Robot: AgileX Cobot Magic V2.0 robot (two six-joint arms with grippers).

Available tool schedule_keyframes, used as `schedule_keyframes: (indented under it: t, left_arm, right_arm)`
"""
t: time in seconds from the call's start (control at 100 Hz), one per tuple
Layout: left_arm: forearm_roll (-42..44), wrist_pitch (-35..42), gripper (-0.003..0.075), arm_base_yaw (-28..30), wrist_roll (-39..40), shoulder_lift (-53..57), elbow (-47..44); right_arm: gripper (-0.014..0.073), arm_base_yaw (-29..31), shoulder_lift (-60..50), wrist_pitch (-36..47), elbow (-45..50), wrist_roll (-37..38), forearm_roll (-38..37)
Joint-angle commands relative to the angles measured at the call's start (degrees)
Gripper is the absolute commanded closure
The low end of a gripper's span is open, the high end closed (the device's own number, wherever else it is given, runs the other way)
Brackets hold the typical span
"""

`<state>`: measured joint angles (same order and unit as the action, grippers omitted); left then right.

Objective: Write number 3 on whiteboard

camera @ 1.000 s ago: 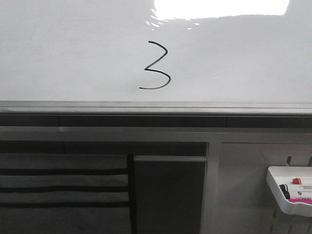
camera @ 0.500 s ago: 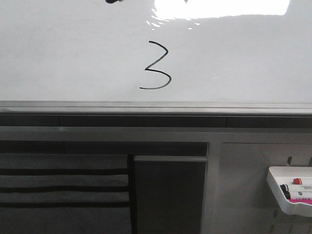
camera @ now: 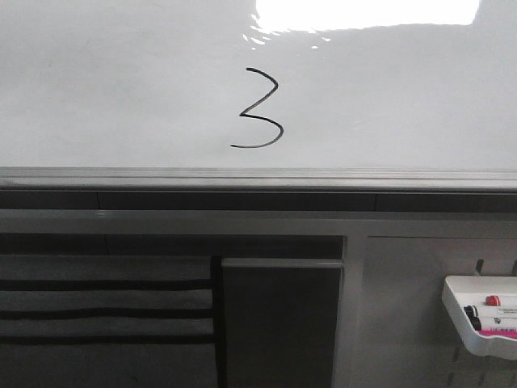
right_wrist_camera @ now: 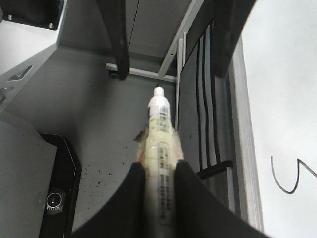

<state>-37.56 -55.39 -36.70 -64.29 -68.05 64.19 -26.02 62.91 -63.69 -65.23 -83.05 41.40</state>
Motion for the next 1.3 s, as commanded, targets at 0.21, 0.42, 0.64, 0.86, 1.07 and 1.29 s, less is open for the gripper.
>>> schedule_keyframes:
  t: [0.21, 0.42, 0.64, 0.86, 1.07, 1.29]
  left_arm:
    - [-1.1, -0.6, 0.0249, -5.4, 0.2, -6.9, 8.7]
    - [-1.1, -2.3, 0.0369, -5.5, 2.7, -7.5, 9.7]
    - [-1.1, -2.6, 0.0611, -5.5, 3.0, -7.5, 9.7]
    - [-1.1, -2.6, 0.0725, -5.5, 3.1, -7.5, 9.7]
    - [-1.1, -2.6, 0.0734, -5.4, 3.1, -7.5, 9.7]
    - [1.9, -2.6, 0.0734, -5.4, 4.6, -7.4, 9.7]
  right_arm:
    - [0.0585, -0.1, -1.0, 1.8, -1.4, -0.6, 2.3]
    - [0.0585, -0.1, -1.0, 1.8, -1.4, -0.6, 2.3]
    - [0.0585, -0.1, -1.0, 1.8, -1.4, -0.6, 2.3]
    - [0.0585, -0.1, -1.0, 1.6, -1.4, -0.6, 3.6]
    - [0.0574, -0.1, -1.0, 2.1, -1.4, -0.4, 3.5]
    - [0.025, -0.1, -1.2, 5.9, -1.6, 4.1, 1.3]
